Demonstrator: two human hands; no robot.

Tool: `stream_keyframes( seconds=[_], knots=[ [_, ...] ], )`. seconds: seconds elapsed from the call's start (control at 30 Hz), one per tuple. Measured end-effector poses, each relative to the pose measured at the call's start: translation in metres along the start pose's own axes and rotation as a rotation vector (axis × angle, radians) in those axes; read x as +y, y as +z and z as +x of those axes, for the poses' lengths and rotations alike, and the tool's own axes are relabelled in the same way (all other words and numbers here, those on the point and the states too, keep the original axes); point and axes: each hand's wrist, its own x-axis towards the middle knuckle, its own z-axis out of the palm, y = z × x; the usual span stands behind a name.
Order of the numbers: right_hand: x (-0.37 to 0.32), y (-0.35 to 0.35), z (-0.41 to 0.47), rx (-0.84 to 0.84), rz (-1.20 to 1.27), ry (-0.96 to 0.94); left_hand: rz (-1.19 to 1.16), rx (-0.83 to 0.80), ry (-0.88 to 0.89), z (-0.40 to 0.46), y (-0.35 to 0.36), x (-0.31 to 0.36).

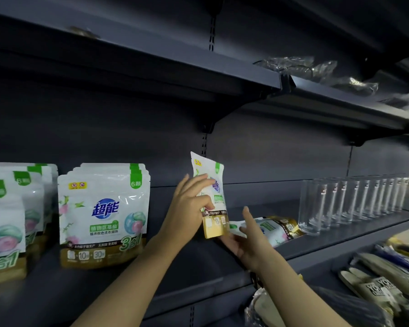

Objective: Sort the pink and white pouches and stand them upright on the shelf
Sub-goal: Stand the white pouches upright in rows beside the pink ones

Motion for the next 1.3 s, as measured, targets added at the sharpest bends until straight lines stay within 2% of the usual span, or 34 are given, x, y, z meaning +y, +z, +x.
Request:
stream_keyframes(
  seconds=[0.1,0.23,0.3,0.37,0.47,0.53,0.7,0.8,0.9,1.13,1.3],
  knots=[
    [0.001,0.001,-0.011,-0.212,-0.091,-0.003,-0.067,0.024,0.019,-0.004,-0.021,0.007],
    [0.01,-0.001,-0.004,-0.242,-0.061,0.004,-0.097,0.051,-0.019,-0.015,-0.043,0.004],
    [0.012,0.001,-0.005,-0.322,-0.057,-0.01,-0.233,0.005,-0.108,-0.017,-0.055,0.003],
    [0.016,0.007,-0.011,-0.406,-0.168,-0.05,-0.483,-0.06,-0.292,-0.018,-0.067,0.003],
    [0.017,0.014,-0.02,-0.373,-0.161,-0.128,-0.661,-0.214,-0.557,-0.019,-0.09,0.006],
    [0.014,0.026,-0.031,-0.36,-0.199,-0.182,-0.767,-0.277,-0.63,-0.019,-0.106,0.009],
    [0.011,0.058,-0.054,-0.32,-0.198,-0.298,-1.03,-0.205,-0.768,-0.016,-0.137,0.007],
    [0.014,0.077,-0.064,-0.332,-0.179,-0.375,-0.931,-0.203,-0.714,-0.022,-0.151,0.004],
    [0.028,0.098,-0.071,-0.416,-0.211,-0.385,-0.803,-0.115,-0.645,-0.032,-0.166,-0.004],
    [0.064,0.138,-0.079,-0.555,-0.231,-0.316,-0.716,-0.099,-0.722,-0.061,-0.216,-0.032],
    [0.104,0.17,-0.083,-0.578,-0.327,-0.371,-0.531,-0.102,-0.739,-0.089,-0.256,-0.045]
  ],
)
